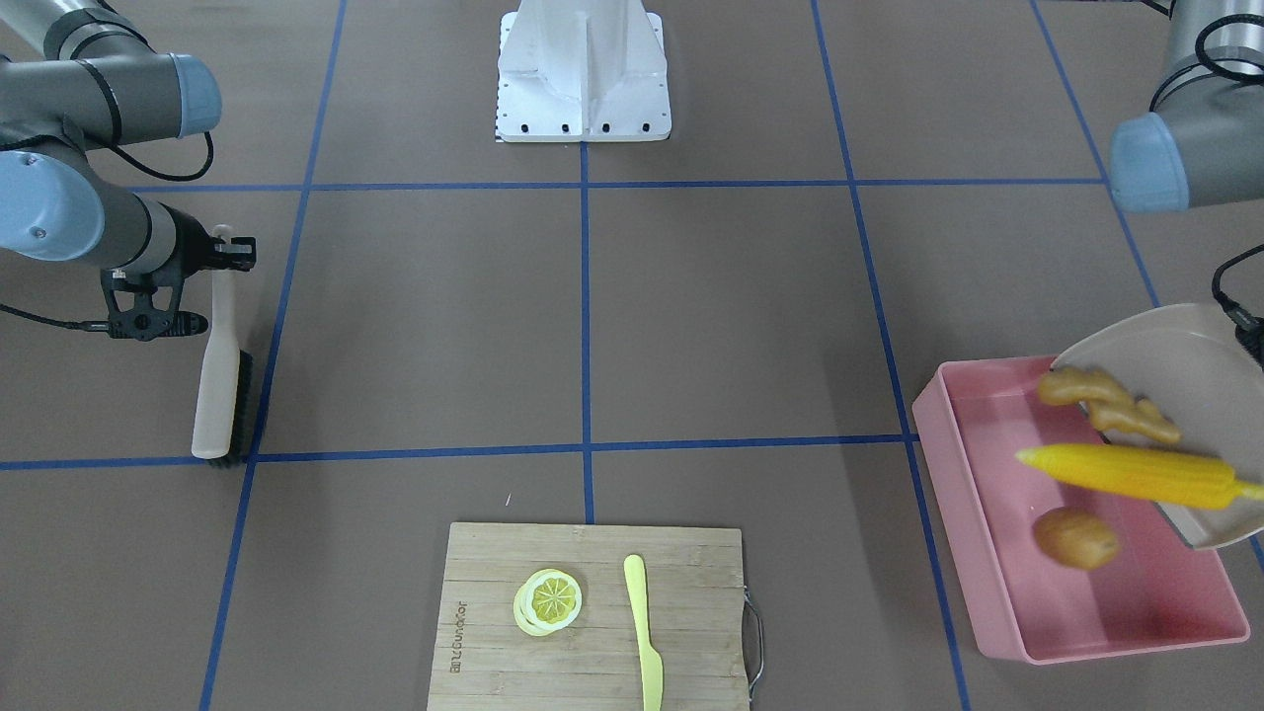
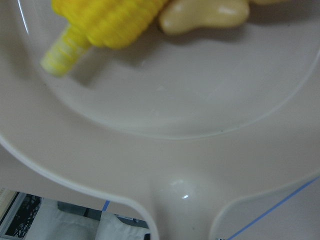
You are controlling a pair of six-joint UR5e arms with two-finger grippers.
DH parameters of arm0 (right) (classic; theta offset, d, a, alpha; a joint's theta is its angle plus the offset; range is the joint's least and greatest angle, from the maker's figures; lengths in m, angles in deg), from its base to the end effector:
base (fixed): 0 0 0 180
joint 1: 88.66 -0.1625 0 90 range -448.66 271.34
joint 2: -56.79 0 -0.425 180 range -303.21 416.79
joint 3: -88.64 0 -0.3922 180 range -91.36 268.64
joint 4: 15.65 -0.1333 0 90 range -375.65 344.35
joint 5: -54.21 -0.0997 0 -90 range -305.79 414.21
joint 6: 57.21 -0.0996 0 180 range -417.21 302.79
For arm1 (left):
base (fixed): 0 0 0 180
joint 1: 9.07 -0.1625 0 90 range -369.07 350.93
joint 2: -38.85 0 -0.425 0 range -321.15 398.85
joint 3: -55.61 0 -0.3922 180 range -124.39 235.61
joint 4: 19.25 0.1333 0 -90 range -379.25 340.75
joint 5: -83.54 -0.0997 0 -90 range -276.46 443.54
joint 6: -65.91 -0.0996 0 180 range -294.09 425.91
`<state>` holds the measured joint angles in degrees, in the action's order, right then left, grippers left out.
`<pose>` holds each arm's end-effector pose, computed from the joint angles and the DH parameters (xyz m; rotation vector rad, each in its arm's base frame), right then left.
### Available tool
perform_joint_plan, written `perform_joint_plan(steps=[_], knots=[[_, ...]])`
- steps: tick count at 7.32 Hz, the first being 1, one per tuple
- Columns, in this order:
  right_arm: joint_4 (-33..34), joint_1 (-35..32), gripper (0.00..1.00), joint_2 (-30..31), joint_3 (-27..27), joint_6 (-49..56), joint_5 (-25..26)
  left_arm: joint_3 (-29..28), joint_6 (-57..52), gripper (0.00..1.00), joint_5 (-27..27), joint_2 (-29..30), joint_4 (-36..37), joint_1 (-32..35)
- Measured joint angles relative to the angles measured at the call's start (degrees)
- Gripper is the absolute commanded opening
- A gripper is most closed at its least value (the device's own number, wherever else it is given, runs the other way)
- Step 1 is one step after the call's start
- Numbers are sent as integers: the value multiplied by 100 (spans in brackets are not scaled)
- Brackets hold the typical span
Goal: Sweep and dump trash into bin
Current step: 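Tilt the dustpan with the left gripper to dump the food into the bin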
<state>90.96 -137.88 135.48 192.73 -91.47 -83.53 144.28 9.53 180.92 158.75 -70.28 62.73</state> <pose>-0.3118 -0.4527 0.4620 -0.3923 -0.7483 -0.1709 0.0843 -0.6423 0.4585 -0.1387 0.1938 1.2843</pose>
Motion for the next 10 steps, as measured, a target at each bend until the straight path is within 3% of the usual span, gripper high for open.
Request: perform_joint_plan(steps=[2, 3, 7, 8, 9, 10], knots=[[0, 0, 15, -18, -47, -24, -4, -23, -122, 0, -289, 52, 197, -134], [0, 0, 51, -20, -67, -27, -6, -21, -145, 0, -326, 52, 217, -151], [0, 0, 52, -66, -114, -28, -7, 2, -298, 0, -765, 149, 268, -166], [0, 0, 70, -70, -116, -28, -7, 5, -422, 0, -963, 189, 295, -162], [0, 0, 100, -72, -117, -28, -7, 6, -487, 0, -1103, 208, 314, -159], [0, -8, 100, -79, -113, -25, -5, 4, -511, 0, -1210, 214, 336, -159]])
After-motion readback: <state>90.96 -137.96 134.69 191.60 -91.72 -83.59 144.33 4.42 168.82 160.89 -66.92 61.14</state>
